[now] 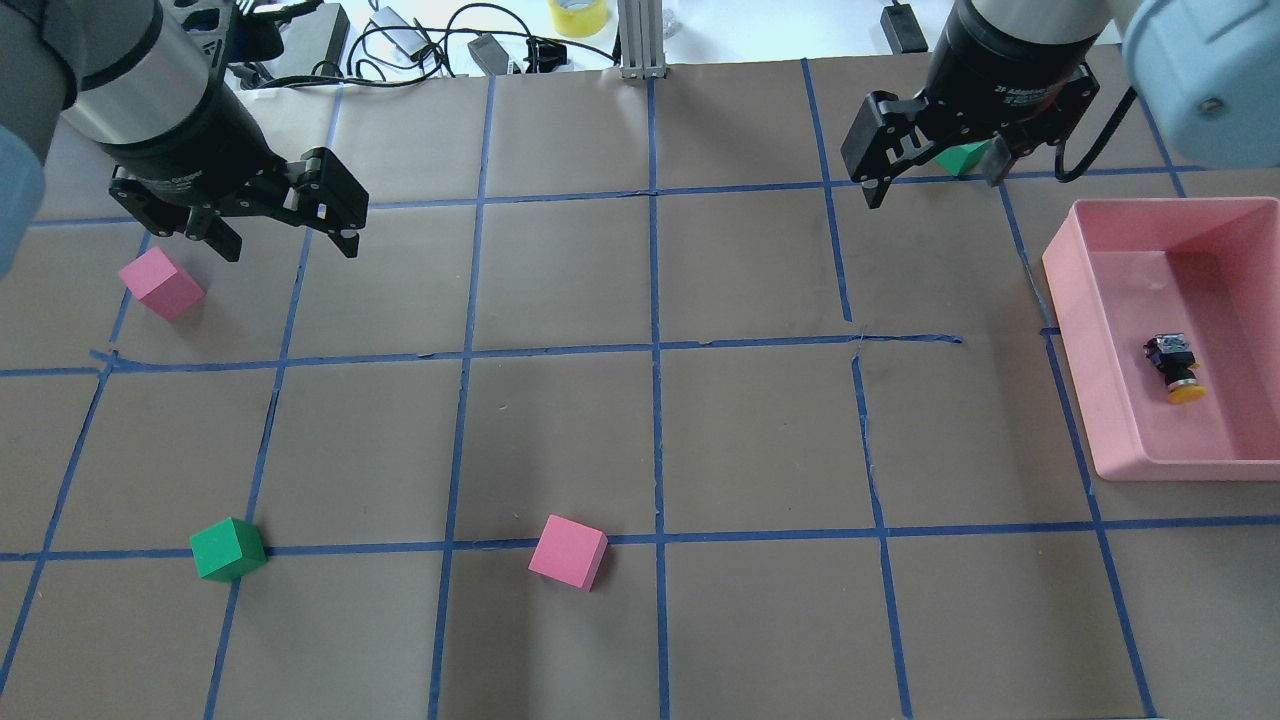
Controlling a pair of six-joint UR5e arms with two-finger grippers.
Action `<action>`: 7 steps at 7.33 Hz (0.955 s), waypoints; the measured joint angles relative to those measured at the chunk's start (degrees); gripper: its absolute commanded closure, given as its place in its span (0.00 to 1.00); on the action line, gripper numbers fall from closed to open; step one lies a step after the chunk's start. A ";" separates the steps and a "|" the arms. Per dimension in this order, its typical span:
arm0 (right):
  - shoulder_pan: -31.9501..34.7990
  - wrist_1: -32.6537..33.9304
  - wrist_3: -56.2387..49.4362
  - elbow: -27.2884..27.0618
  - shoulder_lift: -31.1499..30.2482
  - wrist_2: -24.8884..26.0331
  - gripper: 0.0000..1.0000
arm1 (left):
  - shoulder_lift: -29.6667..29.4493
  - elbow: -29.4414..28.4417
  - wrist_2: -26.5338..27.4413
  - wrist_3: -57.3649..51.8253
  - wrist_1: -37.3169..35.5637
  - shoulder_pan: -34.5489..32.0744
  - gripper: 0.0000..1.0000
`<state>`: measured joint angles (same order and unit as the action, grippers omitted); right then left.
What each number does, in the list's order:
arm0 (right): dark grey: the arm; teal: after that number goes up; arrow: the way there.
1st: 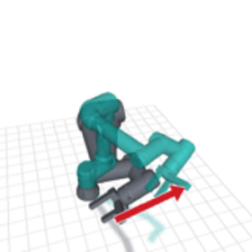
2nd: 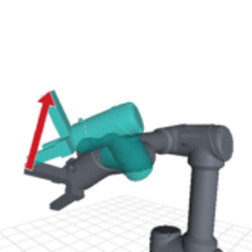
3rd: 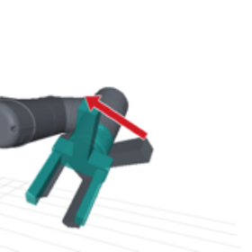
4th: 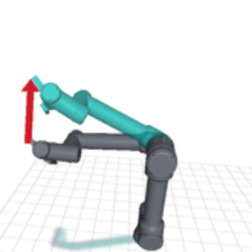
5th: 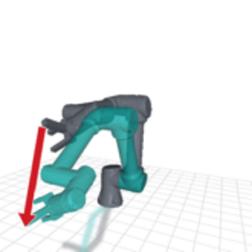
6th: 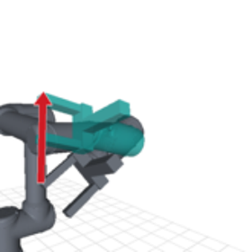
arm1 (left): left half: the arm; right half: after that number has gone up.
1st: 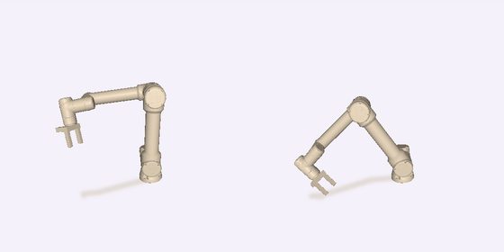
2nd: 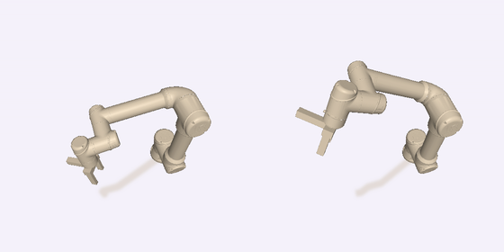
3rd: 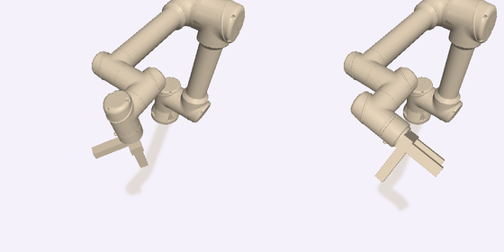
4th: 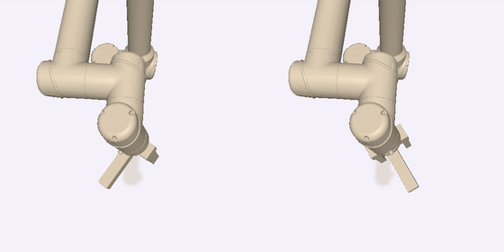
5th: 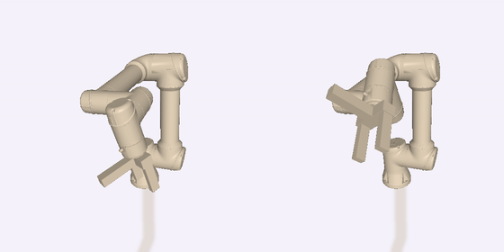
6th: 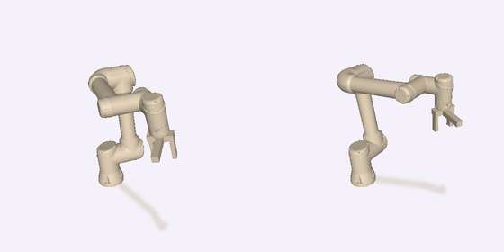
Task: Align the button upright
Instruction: 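Move the right gripper over the pink tray toward the button switch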
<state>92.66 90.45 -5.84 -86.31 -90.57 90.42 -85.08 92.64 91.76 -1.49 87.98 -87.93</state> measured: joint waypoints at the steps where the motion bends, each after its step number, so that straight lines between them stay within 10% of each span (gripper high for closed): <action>1: -0.23 0.02 0.21 0.11 0.05 -0.03 0.00 | 0.00 0.00 0.00 0.00 0.00 -0.03 0.00; 7: -13.27 0.61 -3.44 -0.47 1.31 -0.86 0.00 | 0.00 0.00 0.00 0.00 0.00 0.03 0.00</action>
<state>79.39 91.06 -9.28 -86.77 -89.27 89.56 -85.08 92.64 91.76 -1.49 87.98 -87.90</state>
